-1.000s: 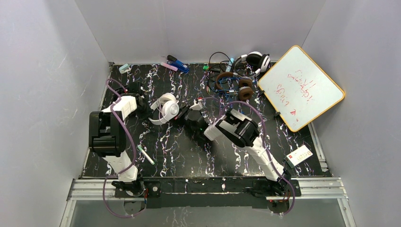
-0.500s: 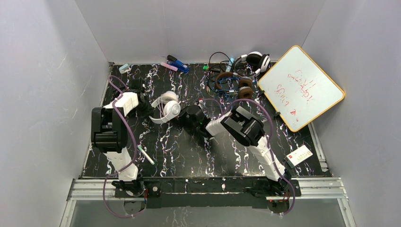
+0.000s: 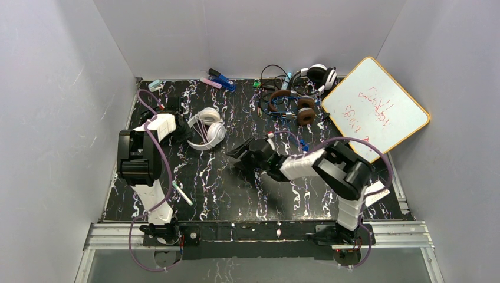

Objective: Wrap the headphones
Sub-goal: Place the headphones at the center of the board.

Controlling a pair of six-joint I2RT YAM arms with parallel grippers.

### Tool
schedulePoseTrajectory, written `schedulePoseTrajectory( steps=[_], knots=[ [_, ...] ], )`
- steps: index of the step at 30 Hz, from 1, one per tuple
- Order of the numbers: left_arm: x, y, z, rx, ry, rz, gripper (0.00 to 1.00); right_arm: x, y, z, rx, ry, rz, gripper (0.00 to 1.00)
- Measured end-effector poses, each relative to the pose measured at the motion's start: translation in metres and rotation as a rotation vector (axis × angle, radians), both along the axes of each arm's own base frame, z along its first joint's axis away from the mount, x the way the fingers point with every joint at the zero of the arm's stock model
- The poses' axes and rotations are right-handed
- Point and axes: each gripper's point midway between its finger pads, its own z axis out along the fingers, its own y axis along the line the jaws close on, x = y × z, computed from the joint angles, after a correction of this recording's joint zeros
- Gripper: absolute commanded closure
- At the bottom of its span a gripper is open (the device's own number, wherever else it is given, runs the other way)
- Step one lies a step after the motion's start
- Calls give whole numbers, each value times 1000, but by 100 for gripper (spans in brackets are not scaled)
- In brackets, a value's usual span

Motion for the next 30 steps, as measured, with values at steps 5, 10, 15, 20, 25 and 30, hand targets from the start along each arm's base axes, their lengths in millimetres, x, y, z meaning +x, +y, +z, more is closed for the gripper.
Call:
schedulePoseTrajectory(
  steps=[5, 10, 15, 20, 25, 30],
  knots=[
    [3, 2, 0, 11, -13, 7, 71, -17, -40, 16, -53, -53, -13, 27],
    [6, 3, 3, 10, -28, 19, 47, -19, -65, 46, -106, -169, -25, 25],
    [0, 0, 6, -4, -11, 12, 29, -14, -78, 65, -178, -287, -16, 23],
    [-19, -1, 30, -10, -36, 0, 17, -9, -90, 62, -332, -384, 41, 23],
    [-45, -6, 80, -9, -158, -40, 3, -10, -106, 87, -456, -568, 143, 21],
    [-69, -43, 123, -41, -295, -175, 30, -18, -122, 123, -500, -780, 259, 21]
  ],
)
